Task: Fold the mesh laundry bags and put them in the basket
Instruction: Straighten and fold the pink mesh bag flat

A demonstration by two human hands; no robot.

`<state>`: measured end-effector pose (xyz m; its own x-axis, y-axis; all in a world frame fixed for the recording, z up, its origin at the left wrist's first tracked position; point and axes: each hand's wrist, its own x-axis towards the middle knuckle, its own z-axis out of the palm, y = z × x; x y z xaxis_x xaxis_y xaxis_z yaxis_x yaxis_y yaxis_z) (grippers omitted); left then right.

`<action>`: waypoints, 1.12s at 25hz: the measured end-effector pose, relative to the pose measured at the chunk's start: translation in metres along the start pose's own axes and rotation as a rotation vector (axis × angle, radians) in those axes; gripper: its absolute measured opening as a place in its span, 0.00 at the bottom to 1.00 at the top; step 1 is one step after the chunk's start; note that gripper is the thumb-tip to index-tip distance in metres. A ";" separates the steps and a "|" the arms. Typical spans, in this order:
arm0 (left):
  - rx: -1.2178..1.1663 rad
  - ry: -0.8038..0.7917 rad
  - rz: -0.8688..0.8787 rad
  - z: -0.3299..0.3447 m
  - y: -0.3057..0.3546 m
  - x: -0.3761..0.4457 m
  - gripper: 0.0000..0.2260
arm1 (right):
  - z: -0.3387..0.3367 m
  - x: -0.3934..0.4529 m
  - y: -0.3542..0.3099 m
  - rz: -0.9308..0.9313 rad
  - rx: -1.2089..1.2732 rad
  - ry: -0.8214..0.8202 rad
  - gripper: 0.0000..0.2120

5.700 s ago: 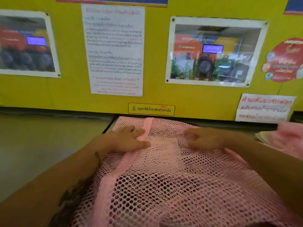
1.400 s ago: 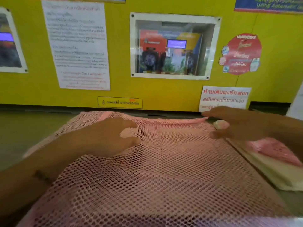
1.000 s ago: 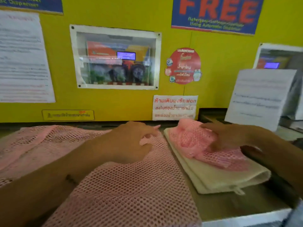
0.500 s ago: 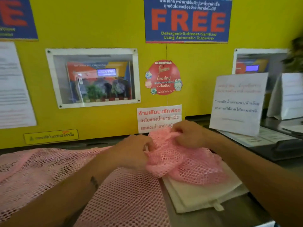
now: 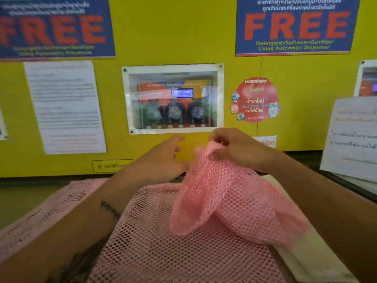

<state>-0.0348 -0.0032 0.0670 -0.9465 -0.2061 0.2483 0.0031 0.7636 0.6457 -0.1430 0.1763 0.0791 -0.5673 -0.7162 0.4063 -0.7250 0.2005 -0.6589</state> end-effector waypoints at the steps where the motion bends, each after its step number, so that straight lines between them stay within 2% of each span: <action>1: -0.054 -0.040 0.005 0.005 -0.007 0.000 0.31 | 0.011 0.006 -0.002 -0.014 -0.032 -0.002 0.09; 3: -0.039 -0.105 -0.002 0.014 -0.023 -0.004 0.22 | 0.028 0.014 0.004 -0.040 -0.202 0.005 0.09; 5: 0.053 -0.088 0.000 0.016 -0.036 -0.006 0.14 | 0.037 0.018 0.015 -0.032 -0.424 -0.023 0.11; 6: 0.059 -0.079 0.008 0.015 -0.041 -0.007 0.11 | 0.038 0.018 0.020 -0.001 -0.461 -0.046 0.11; 9: -0.021 -0.175 0.014 0.016 -0.050 -0.008 0.10 | 0.038 0.011 0.021 0.089 -0.321 -0.087 0.13; 12: -0.055 -0.262 -0.006 0.027 -0.055 -0.009 0.12 | 0.039 0.006 0.018 0.089 -0.256 -0.112 0.16; 14: 0.005 -0.190 0.016 0.034 -0.058 -0.008 0.13 | 0.034 0.003 0.022 0.127 -0.277 -0.166 0.16; 17: 0.101 0.078 0.065 0.029 -0.061 -0.006 0.08 | 0.020 -0.002 0.034 0.146 -0.353 -0.190 0.05; 19: 0.149 0.250 0.088 0.021 -0.062 -0.005 0.06 | 0.017 -0.004 0.039 0.118 -0.368 -0.118 0.07; 22: 0.113 0.271 0.072 0.015 -0.067 -0.005 0.06 | 0.017 -0.003 0.041 0.087 -0.329 -0.050 0.10; 26: 0.238 0.334 0.171 0.020 -0.064 -0.015 0.09 | 0.032 0.002 0.043 0.166 -0.470 -0.306 0.22; 28: 0.283 0.309 0.262 0.029 -0.057 -0.023 0.06 | 0.047 0.005 0.046 0.101 -0.558 -0.312 0.19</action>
<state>-0.0224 -0.0243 0.0040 -0.7857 -0.1237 0.6061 0.1002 0.9414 0.3220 -0.1609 0.1508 0.0210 -0.5639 -0.8197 0.1007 -0.8158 0.5339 -0.2223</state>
